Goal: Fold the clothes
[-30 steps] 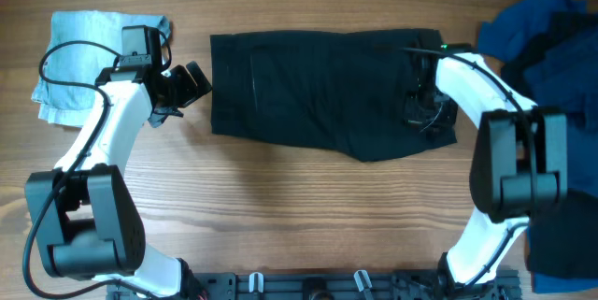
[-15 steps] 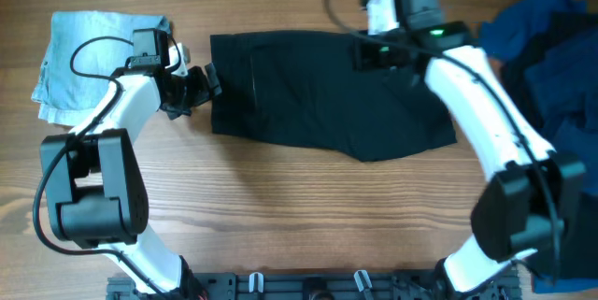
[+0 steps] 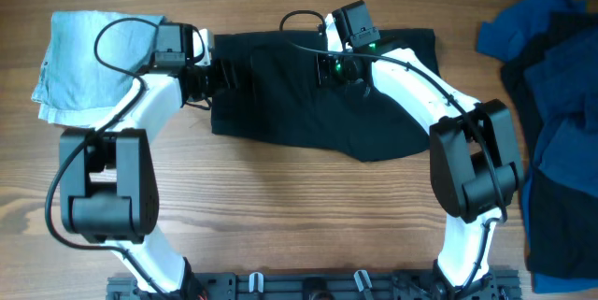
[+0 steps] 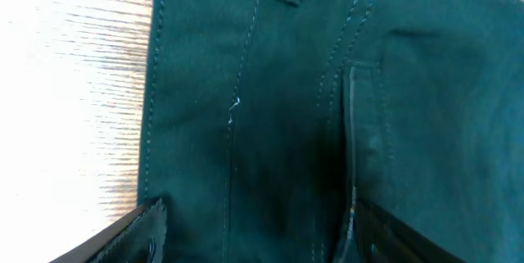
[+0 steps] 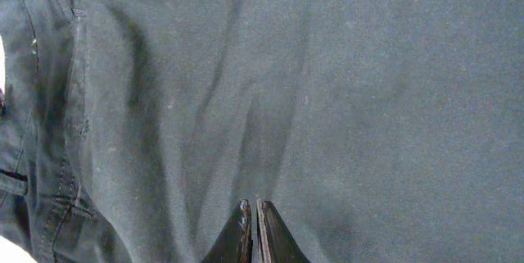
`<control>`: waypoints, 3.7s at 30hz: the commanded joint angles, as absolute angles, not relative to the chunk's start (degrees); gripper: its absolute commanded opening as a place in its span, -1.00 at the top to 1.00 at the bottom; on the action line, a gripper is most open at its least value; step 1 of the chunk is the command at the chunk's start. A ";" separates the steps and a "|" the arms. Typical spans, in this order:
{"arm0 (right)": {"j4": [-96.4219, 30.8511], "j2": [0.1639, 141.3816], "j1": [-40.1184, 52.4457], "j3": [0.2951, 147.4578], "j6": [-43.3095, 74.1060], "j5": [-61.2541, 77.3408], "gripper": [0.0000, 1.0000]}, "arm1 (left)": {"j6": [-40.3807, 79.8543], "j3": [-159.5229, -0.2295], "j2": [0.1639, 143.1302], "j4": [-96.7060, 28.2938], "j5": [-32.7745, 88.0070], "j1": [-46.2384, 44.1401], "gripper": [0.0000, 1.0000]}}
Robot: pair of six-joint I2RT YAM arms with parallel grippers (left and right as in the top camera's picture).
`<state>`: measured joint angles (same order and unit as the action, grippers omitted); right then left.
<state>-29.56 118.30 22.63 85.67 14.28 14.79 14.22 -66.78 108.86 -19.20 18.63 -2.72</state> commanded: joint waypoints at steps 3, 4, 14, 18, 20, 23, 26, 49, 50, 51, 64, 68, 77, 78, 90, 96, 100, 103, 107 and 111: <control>-29.58 118.98 22.76 85.76 15.20 12.80 0.91 | 13.63 -67.13 113.23 -18.17 16.36 -3.05 -0.62; -29.61 119.07 22.76 85.76 15.20 12.80 0.91 | 13.63 -67.13 113.40 -18.22 16.01 -3.03 -0.67; -29.12 123.24 22.76 85.60 17.15 12.86 0.91 | 13.67 -67.13 113.27 -21.02 11.40 -3.01 -0.71; -29.15 123.44 22.76 85.60 18.20 12.88 0.91 | 13.67 -67.00 113.38 -21.89 10.79 -3.07 -0.69; -29.15 123.44 22.76 85.60 18.24 12.91 0.91 | 13.69 -66.70 113.78 -21.98 10.79 -3.11 -0.63; -29.12 123.44 22.76 85.60 18.68 13.15 0.91 | 13.96 -66.70 115.09 -24.64 10.83 -3.40 -0.61; -28.88 123.44 22.76 85.60 18.74 13.74 0.91 | 14.15 -66.70 116.40 -26.28 10.81 -4.60 -0.61; -28.91 123.44 22.76 85.60 19.62 13.72 0.89 | 19.75 -66.76 122.65 -27.05 6.57 -8.14 0.05; -28.97 123.44 22.76 85.60 19.59 13.72 0.89 | 19.75 -66.76 122.65 -27.07 6.57 -8.14 0.11; -28.97 123.44 22.76 85.60 19.62 13.72 0.89 | 19.75 -66.76 122.63 -27.07 6.59 -8.14 0.20; -28.88 123.44 22.63 85.60 19.49 13.72 0.91 | 19.73 -72.51 121.60 -34.20 6.31 -6.22 0.92; -29.23 121.64 21.50 86.59 19.49 14.37 0.91 | 19.68 -82.50 120.18 -45.04 1.23 -5.72 0.92; -33.58 115.70 20.88 86.67 19.53 19.84 0.91 | 19.75 -89.93 117.21 -50.41 -0.10 -5.72 0.92; -33.87 115.74 20.88 86.67 19.55 20.84 0.91 | 19.79 -89.93 117.21 -50.39 -0.10 -5.72 0.92; -25.78 118.76 25.52 81.14 22.61 15.66 0.92 | 19.77 -89.89 117.78 -50.68 -0.10 -5.72 0.53; -24.21 122.87 26.24 80.51 22.68 15.66 0.91 | 17.04 -89.89 117.80 -50.94 -0.12 -4.21 -0.73; -23.94 122.91 26.24 80.51 22.70 16.19 0.91 | 17.12 -89.89 118.50 -56.05 2.42 -1.67 -0.88; -23.53 122.91 26.24 80.51 23.11 16.34 0.91 | 16.60 -89.84 119.20 -60.66 9.69 -0.82 -0.97; -23.38 122.91 26.24 80.51 23.07 16.34 0.90 | 15.92 -87.31 119.39 -65.39 11.18 -0.99 -0.98; -23.42 122.91 26.24 80.51 22.87 16.32 0.90 | 18.41 -81.71 119.39 -63.00 13.61 -0.45 -1.00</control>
<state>-23.68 121.97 25.96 80.82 22.52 16.64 17.08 -86.13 118.96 -64.34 9.82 -0.82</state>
